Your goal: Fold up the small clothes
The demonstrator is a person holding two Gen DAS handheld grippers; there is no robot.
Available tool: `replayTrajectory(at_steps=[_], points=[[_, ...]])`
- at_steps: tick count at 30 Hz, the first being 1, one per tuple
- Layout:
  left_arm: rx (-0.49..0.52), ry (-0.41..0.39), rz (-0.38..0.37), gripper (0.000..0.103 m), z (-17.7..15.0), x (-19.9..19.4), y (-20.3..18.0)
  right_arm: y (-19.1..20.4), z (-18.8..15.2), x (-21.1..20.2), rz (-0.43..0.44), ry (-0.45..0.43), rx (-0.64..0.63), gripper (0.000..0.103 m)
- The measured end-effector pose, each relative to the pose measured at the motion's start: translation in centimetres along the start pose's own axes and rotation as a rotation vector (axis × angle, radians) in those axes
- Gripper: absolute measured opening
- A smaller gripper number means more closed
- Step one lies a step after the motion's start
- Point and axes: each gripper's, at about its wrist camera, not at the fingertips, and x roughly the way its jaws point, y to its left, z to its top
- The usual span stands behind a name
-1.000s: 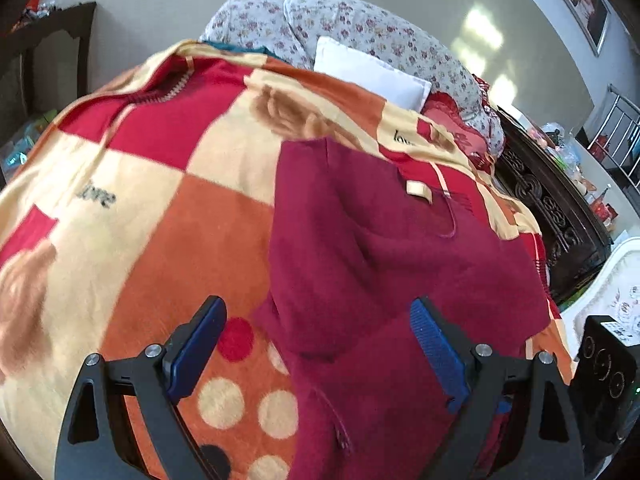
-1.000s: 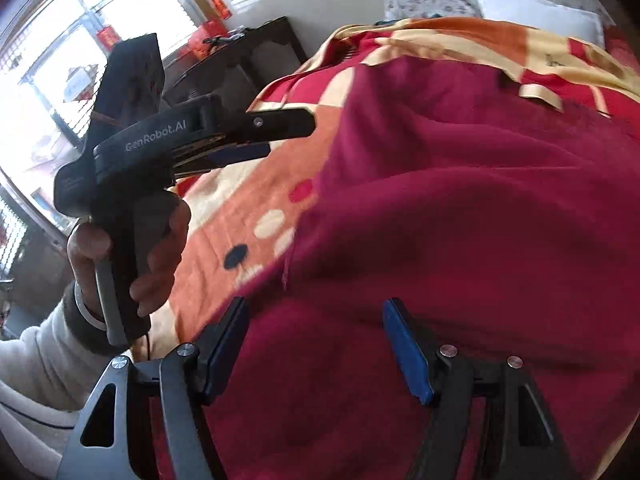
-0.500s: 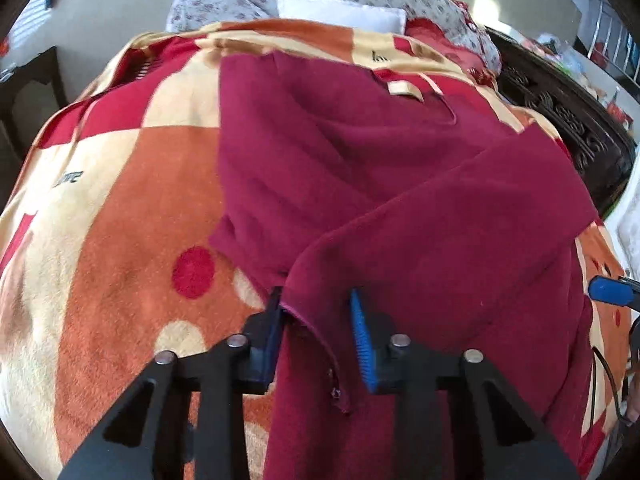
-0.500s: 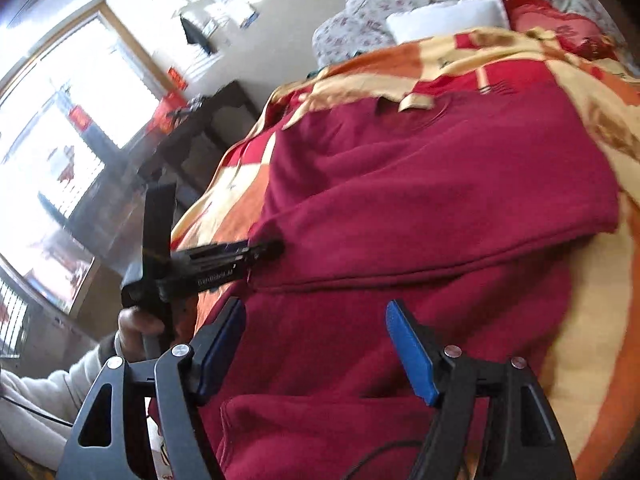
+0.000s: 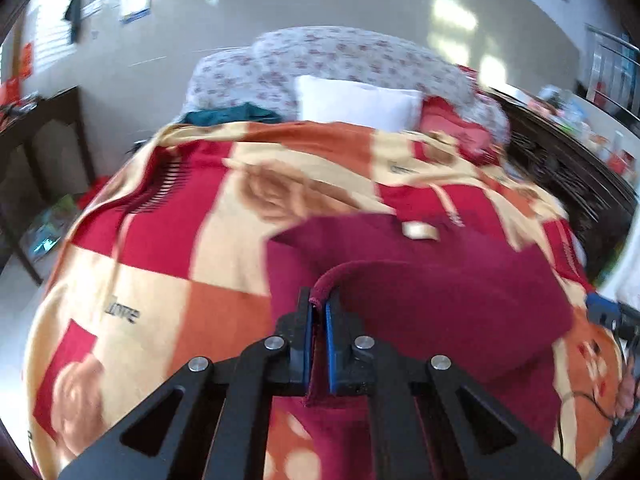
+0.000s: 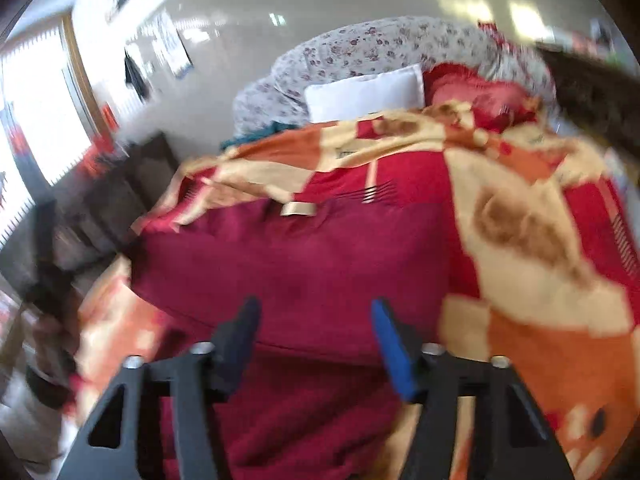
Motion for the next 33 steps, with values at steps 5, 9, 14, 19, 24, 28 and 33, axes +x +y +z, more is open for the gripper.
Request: replayTrajectory(at_steps=[5,9,14,19,24,28,33], points=[[-0.084,0.125,0.029,0.005,-1.5,4.1,3.7,-0.8,0.2,4.8,-0.059,0.1,-0.022,0.054],[-0.084,0.193,0.03,0.006,-3.6,7.1,4.2,-3.1,-0.8,7.4,-0.079,0.161,0.014,0.041],[-0.087,0.153,0.021,0.022,-3.9,5.0,4.0,-1.5,-0.7,4.2,-0.079,0.13,-0.005,0.043],[-0.064,0.081,0.047,0.056,-4.6,2.0,3.3,1.8,-1.0,3.9,-0.115,0.127,-0.128,0.043],[-0.029,0.094,0.036,0.059,-5.4,1.5,1.8,2.6,-1.8,7.9,-0.282,0.205,-0.285,0.036],[0.006,0.092,0.029,0.063,-5.6,1.9,0.8,-1.0,-1.8,7.3,-0.353,0.196,-0.207,0.015],[0.024,0.13,0.031,0.068,-6.0,4.6,-0.2,-3.0,-1.6,5.4,-0.355,0.165,-0.131,0.019]])
